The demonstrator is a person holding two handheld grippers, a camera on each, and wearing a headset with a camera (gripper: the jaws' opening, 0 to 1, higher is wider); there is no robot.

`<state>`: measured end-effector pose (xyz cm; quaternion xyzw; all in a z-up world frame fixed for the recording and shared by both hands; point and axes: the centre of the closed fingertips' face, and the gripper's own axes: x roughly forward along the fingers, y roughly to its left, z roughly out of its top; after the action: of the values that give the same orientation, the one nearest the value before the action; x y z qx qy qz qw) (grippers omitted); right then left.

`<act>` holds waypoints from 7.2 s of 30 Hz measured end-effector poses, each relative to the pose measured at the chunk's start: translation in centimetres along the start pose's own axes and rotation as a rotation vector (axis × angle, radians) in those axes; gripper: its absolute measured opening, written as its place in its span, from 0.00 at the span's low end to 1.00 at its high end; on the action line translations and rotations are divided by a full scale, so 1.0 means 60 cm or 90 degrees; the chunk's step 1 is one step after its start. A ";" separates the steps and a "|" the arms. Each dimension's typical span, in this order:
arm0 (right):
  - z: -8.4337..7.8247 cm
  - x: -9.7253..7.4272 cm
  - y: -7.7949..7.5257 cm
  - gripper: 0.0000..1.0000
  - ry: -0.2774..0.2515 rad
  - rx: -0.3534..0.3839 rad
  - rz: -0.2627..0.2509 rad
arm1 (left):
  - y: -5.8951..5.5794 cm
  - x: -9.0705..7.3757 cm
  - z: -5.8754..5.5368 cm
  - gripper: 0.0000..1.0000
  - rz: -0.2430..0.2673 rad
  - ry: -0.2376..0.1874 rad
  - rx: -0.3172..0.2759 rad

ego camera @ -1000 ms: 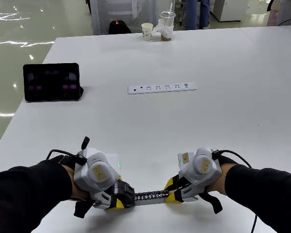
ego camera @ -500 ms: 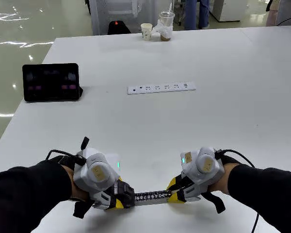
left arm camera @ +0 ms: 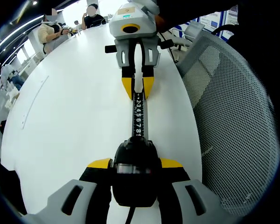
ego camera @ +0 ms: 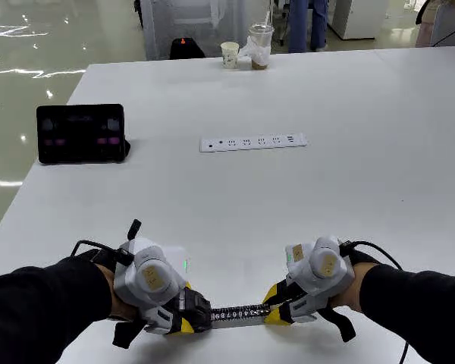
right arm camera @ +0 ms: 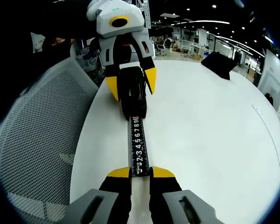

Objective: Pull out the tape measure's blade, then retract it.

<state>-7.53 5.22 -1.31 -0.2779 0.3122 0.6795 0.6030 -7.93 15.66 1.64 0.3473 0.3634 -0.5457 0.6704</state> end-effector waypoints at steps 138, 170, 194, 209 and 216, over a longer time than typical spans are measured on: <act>-0.130 -0.114 -0.011 0.10 0.015 0.050 -0.047 | -0.004 -0.001 0.000 0.32 -0.001 -0.005 -0.010; -0.160 -0.139 -0.014 0.10 0.023 0.060 -0.059 | -0.004 -0.001 0.000 0.32 -0.001 -0.004 -0.008; -0.171 -0.153 -0.013 0.10 0.027 0.063 -0.060 | -0.004 -0.001 0.000 0.32 0.001 -0.003 -0.008; -0.172 -0.153 -0.009 0.11 0.029 0.067 -0.060 | -0.004 0.001 0.000 0.32 0.005 -0.001 0.004; -0.171 -0.153 -0.009 0.12 0.036 0.073 -0.059 | -0.004 0.000 -0.001 0.33 0.006 -0.004 0.012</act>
<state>-5.87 -8.45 -1.11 -0.2762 0.3541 0.6236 0.6399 -8.17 15.67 1.61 0.3537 0.3545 -0.5471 0.6707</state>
